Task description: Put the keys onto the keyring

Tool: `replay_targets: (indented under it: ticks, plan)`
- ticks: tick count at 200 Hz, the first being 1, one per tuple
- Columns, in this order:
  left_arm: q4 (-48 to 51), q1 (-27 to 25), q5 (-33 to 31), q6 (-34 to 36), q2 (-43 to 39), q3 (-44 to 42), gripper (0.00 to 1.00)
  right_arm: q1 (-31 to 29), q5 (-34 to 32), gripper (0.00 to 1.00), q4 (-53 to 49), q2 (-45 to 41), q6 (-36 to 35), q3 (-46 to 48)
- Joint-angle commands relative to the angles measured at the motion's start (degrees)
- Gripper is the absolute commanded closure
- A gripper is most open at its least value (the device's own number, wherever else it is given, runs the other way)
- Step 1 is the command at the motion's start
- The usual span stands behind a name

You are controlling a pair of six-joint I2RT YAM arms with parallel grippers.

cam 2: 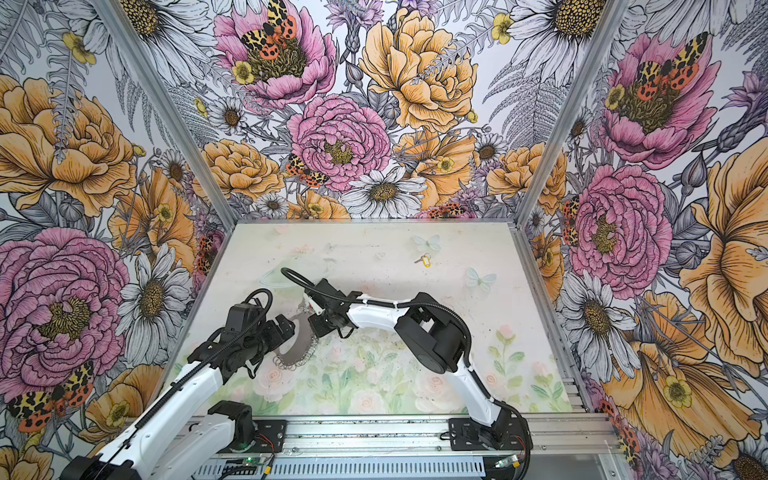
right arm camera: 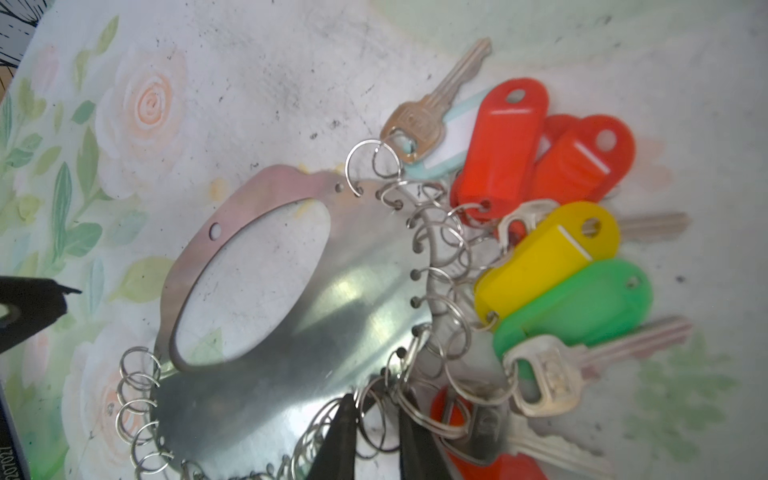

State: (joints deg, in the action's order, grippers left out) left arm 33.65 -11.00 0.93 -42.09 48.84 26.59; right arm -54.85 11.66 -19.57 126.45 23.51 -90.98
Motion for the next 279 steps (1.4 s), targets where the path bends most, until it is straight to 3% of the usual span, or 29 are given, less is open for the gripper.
replay_targets:
  ticks: [1,148,210,238,279]
  plan:
    - [-0.30,0.59,0.92,-0.01,-0.67,0.04,0.01,-0.41,0.46,0.82,-0.82,0.68,0.62,-1.64]
    - [-1.38,0.52,2.44,0.37,1.02,0.22,0.01,-0.20,-2.11,0.92,-0.16,-5.02,2.37,2.35]
    - [-3.32,-2.06,3.98,1.39,6.01,1.81,0.01,-0.08,-5.25,0.81,1.19,-7.79,2.39,8.11]
    - [-3.39,-5.25,1.52,0.98,8.10,3.12,0.01,-0.34,-5.24,0.74,1.63,-8.13,0.48,8.18]
    - [-5.63,-5.60,2.09,-0.15,10.97,2.52,0.01,-0.79,-6.24,0.66,2.69,-8.30,-1.33,7.76]
